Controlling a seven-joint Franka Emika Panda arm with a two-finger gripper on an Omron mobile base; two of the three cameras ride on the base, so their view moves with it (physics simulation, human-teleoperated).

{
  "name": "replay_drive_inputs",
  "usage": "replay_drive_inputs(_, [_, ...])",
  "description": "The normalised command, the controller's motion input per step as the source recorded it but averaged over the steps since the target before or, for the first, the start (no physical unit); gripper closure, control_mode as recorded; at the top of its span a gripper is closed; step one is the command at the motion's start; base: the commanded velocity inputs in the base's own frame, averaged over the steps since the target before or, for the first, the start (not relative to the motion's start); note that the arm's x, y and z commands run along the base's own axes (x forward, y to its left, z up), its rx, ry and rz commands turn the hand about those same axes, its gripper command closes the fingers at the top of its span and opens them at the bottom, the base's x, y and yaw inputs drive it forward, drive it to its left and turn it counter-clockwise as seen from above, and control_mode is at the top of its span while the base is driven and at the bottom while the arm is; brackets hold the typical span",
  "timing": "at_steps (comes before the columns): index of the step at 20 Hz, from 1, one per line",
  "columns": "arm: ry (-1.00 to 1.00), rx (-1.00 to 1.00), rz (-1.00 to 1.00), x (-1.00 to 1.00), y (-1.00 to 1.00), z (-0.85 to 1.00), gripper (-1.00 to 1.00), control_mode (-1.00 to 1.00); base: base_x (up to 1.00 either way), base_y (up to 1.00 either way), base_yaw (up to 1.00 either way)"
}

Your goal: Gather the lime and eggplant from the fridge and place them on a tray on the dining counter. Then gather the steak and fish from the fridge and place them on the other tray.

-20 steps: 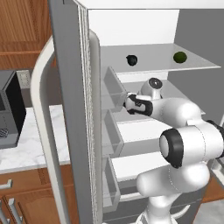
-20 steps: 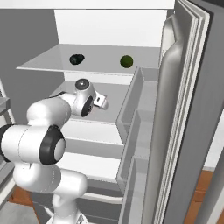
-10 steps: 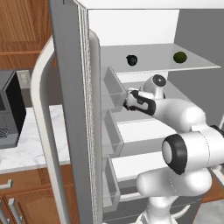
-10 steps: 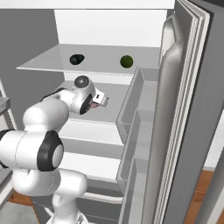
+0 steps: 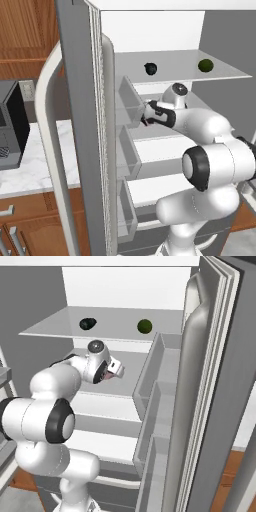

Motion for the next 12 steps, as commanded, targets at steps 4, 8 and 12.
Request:
replay_drive_inputs(4, [0.07,0.0,-0.02,0.16,0.03,-0.16,-1.0,-1.0,0.0,0.0,0.0])
replay_drive_inputs(8, [0.05,0.0,-0.01,0.1,0.07,-0.24,-1.0,-1.0,0.0,0.0,0.0])
replay_drive_inputs(12, [0.0,0.0,-0.02,0.2,0.17,-0.13,-1.0,-1.0,0.0,0.0,0.0])
